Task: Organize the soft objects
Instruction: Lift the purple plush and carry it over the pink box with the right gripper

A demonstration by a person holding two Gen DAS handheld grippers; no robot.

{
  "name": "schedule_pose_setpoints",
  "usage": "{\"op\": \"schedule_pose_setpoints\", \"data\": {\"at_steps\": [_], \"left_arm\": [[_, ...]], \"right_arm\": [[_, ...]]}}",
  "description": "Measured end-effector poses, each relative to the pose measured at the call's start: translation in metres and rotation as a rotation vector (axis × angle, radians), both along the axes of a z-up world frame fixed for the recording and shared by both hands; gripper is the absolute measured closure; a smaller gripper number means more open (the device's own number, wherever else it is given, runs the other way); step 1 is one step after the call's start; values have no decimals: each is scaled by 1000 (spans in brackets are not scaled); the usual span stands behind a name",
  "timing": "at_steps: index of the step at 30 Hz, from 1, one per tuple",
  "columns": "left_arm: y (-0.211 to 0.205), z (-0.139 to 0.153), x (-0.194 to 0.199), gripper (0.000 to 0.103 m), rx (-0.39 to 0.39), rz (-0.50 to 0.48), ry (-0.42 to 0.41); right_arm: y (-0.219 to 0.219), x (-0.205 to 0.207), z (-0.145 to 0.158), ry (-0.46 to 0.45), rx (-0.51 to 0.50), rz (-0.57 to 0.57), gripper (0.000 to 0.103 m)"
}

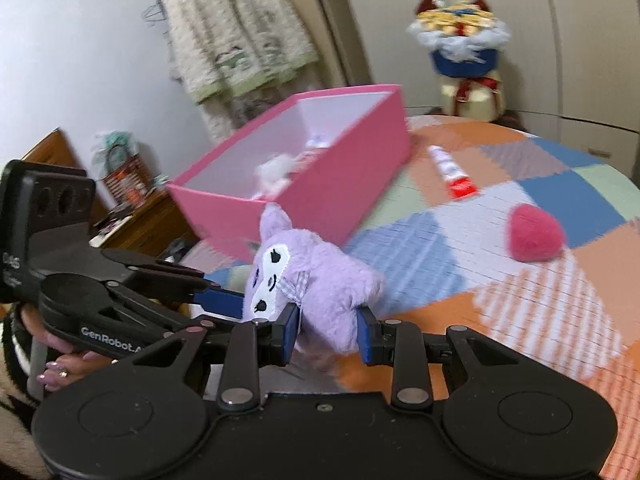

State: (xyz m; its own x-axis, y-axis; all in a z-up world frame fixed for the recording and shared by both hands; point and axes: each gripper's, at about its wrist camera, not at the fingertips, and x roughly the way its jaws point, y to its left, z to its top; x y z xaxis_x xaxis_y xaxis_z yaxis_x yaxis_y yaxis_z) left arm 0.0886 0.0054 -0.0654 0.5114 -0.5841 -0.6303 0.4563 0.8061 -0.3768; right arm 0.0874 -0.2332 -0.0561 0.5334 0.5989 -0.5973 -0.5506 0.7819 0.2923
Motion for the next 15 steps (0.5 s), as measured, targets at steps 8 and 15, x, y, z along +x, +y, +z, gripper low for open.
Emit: {"op": "schedule_pose_setpoints", "data": {"at_steps": [8,15], "left_arm": [[49,49,1,59,52,84,-171],[82,62,42,59,130,184,-235]], "right_arm": [[46,16,41,-69,61,61,68],[92,73,55,-53,105,93,67]]}}
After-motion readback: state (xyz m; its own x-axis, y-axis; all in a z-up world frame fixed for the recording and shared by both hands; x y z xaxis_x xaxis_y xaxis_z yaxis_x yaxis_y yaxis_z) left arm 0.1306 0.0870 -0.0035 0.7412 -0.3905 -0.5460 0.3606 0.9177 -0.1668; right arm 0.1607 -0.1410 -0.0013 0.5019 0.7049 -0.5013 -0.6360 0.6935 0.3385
